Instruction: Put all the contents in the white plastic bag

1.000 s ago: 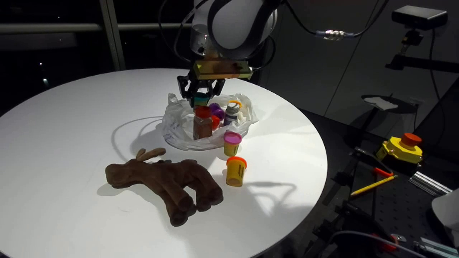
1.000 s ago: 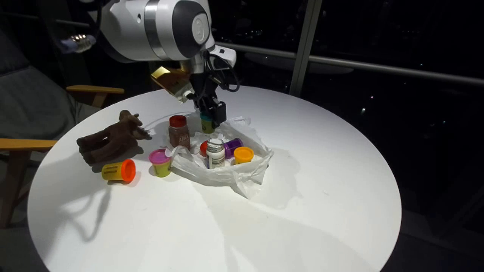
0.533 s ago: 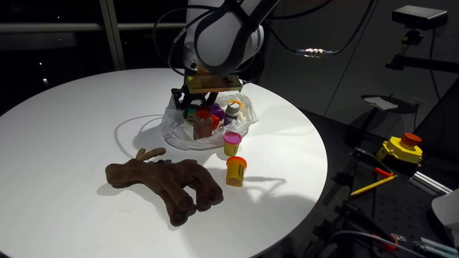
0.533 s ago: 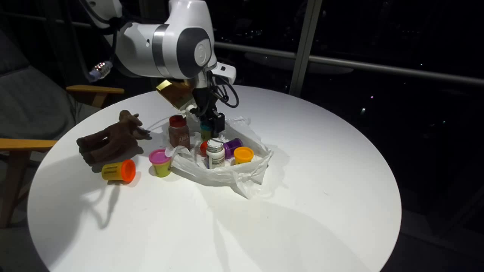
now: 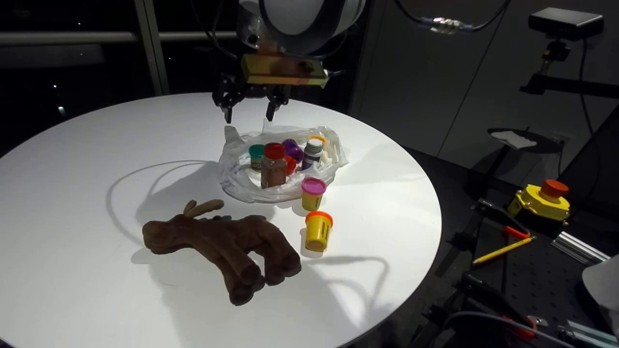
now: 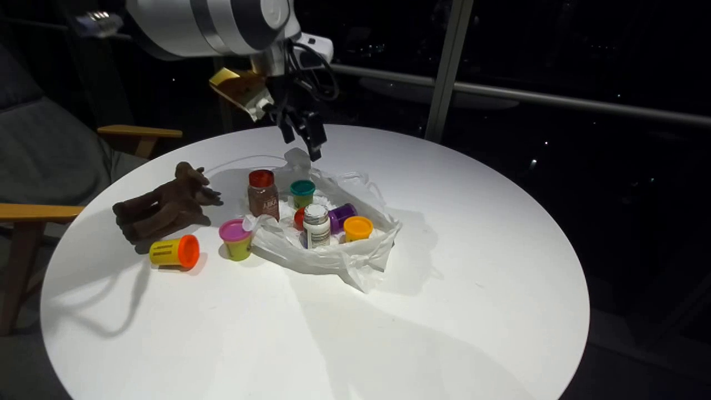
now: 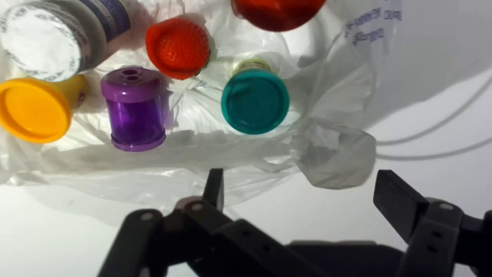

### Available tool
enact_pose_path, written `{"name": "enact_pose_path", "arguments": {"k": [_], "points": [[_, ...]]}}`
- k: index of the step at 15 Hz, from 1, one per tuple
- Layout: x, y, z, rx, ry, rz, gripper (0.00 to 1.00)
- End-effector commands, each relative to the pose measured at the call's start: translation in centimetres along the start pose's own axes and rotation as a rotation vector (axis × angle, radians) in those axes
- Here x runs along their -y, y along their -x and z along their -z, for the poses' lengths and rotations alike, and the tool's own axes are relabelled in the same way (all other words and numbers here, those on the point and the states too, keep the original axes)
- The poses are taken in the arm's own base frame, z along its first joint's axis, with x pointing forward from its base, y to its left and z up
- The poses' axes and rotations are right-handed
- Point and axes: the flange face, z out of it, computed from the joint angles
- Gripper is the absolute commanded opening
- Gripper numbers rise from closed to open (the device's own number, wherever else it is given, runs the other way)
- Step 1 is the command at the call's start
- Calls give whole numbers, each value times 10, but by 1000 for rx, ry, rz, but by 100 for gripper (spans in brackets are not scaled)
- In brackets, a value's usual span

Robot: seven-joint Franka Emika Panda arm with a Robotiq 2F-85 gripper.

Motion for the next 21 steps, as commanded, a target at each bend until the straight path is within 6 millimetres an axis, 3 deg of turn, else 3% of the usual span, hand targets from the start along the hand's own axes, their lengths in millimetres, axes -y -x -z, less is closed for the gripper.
{"name": "enact_pose_path", "arguments": {"k": [1, 3, 7, 10, 13, 17, 19, 21], "points": [[-1, 27, 77, -9, 28, -35, 100], [-1, 49, 109, 22, 57, -55, 99], [-10, 130, 139, 185, 124, -54, 100], [-24, 196, 138, 251, 131, -34, 100], [-35, 243, 114, 247, 89, 18, 100], [-52, 277, 87, 146, -7, 69, 100], [-60, 280, 78, 103, -24, 102, 100], [-65, 269, 73, 64, -18, 118, 100]]}}
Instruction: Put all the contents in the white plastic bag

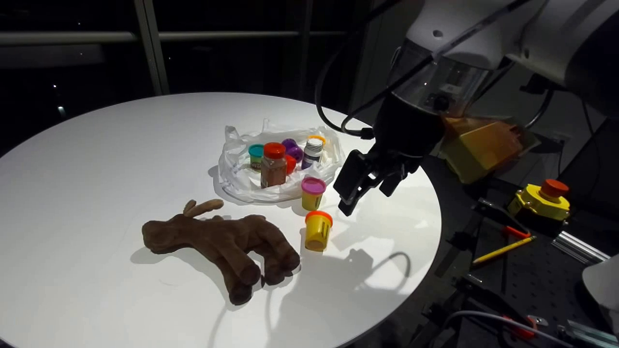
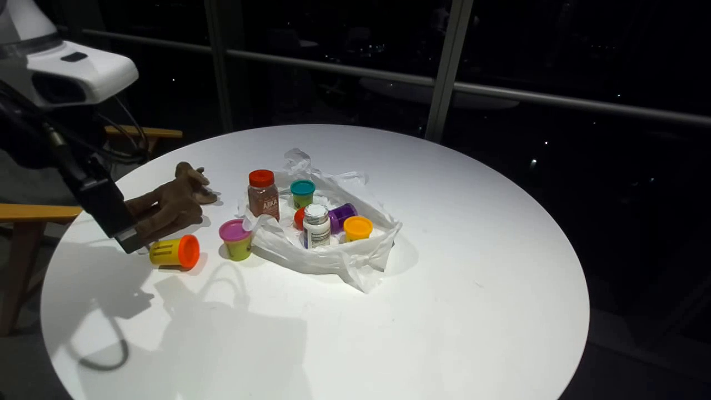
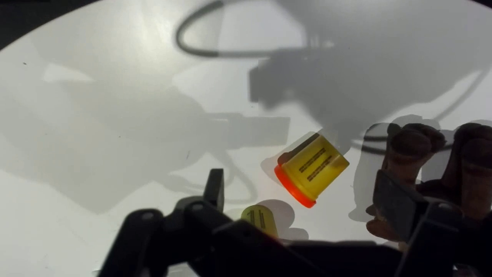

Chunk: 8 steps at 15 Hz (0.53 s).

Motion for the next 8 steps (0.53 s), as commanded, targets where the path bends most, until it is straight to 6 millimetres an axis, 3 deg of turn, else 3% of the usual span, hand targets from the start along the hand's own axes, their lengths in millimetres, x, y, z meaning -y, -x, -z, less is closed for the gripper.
{"name": "enact_pose_path", "arguments": {"k": [1, 4, 8], "points": [[-9, -18, -5, -77, -15, 8, 100], [-9, -39, -15, -108, -19, -10, 100], [-6, -59, -50, -84, -22, -27, 100]]}}
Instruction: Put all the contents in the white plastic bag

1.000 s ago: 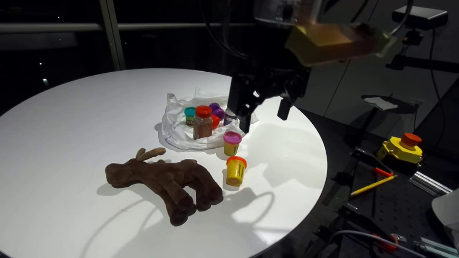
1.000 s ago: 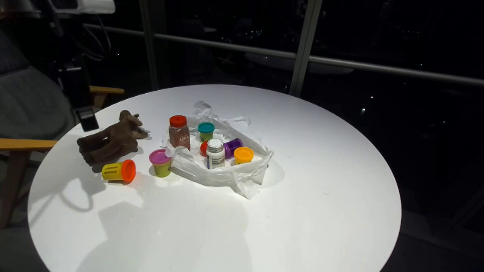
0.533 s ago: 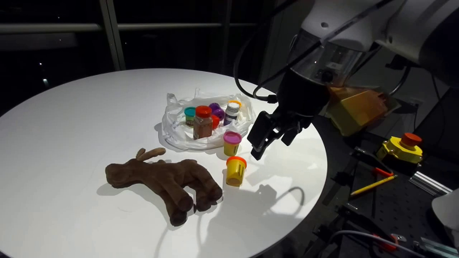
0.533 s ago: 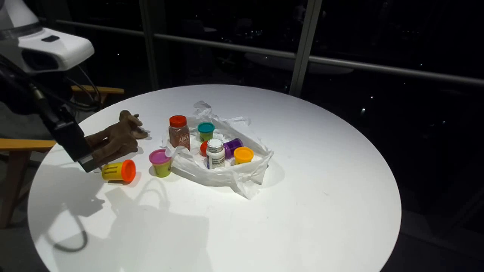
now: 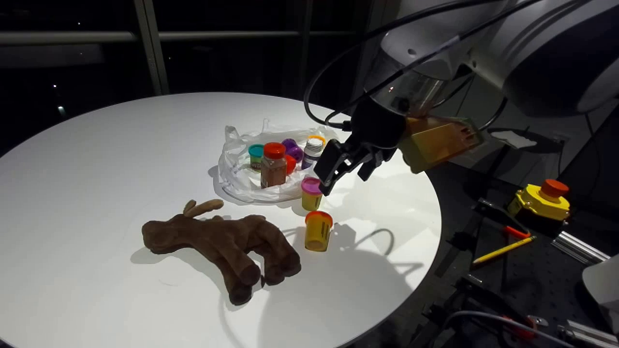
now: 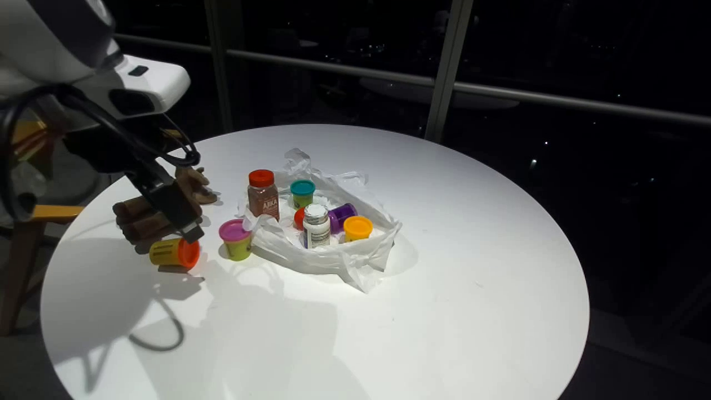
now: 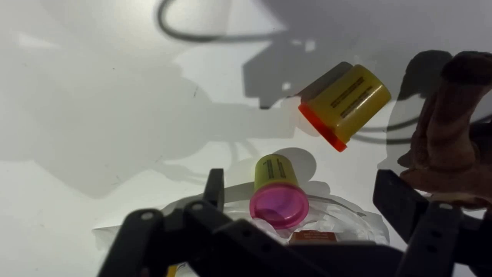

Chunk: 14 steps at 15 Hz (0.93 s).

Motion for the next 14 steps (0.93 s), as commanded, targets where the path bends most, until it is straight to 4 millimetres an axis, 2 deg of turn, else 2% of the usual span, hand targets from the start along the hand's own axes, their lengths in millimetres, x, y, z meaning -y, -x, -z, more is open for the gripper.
{"name": "enact_pose_path", "arguments": {"k": [1, 5, 8, 9, 10, 12, 14], "points": [[8, -23, -34, -4, -35, -41, 100], [5, -49, -61, -28, -29, -101, 100], [2, -56, -80, -25, -14, -136, 100], [1, -54, -87, -13, -14, -139, 91], [1, -50, -92, 2, -14, -140, 74], [-1, -43, -97, 21, -9, -140, 56], [-3, -38, -93, 28, -11, -144, 38]]}}
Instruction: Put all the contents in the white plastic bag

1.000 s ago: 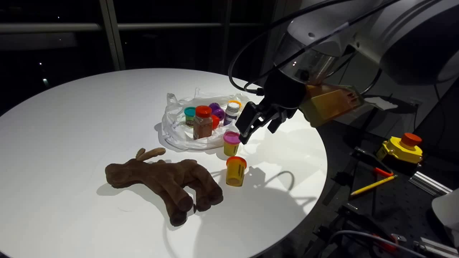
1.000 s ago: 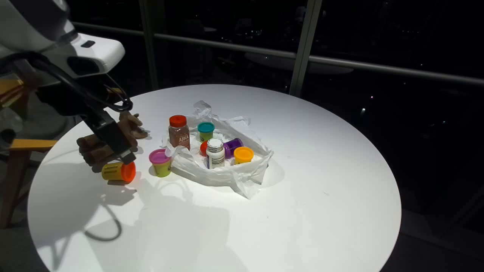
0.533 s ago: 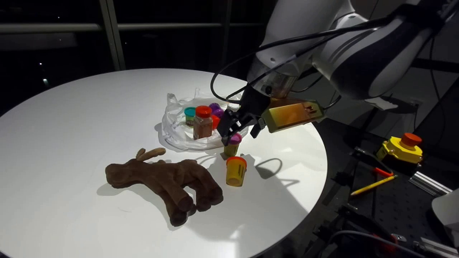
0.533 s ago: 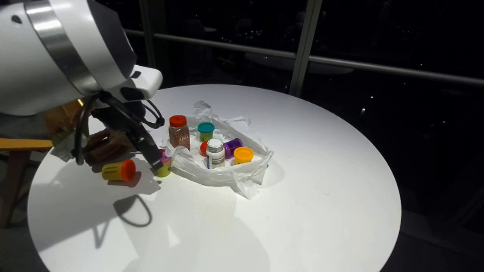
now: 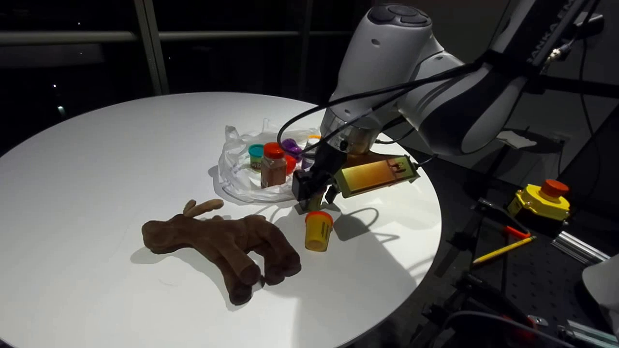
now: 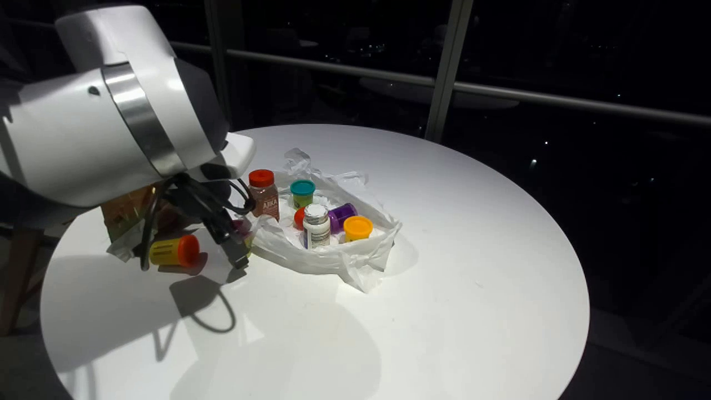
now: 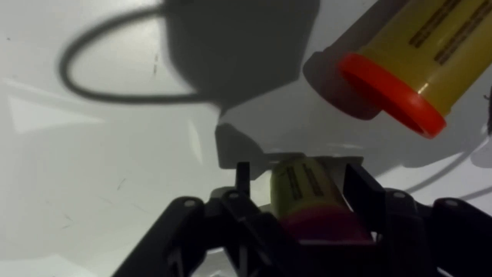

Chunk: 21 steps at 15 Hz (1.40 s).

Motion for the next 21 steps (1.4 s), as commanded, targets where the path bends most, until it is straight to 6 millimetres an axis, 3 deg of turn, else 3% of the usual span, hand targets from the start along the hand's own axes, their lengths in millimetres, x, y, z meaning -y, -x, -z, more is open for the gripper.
{"name": "enact_pose_path", "arguments": {"k": [1, 3, 6, 9, 10, 12, 18, 21], "points": [[1, 2, 11, -5, -29, -25, 31], [1, -5, 26, -40, -28, -37, 15], [5, -15, 45, -85, -27, -44, 9], [9, -18, 56, -110, -12, -38, 14], [9, -17, 55, -108, 0, -34, 34], [10, -12, 50, -98, 30, -25, 47], [5, -2, 31, -65, 91, -16, 97], [6, -6, 31, -82, 88, -16, 100]]}}
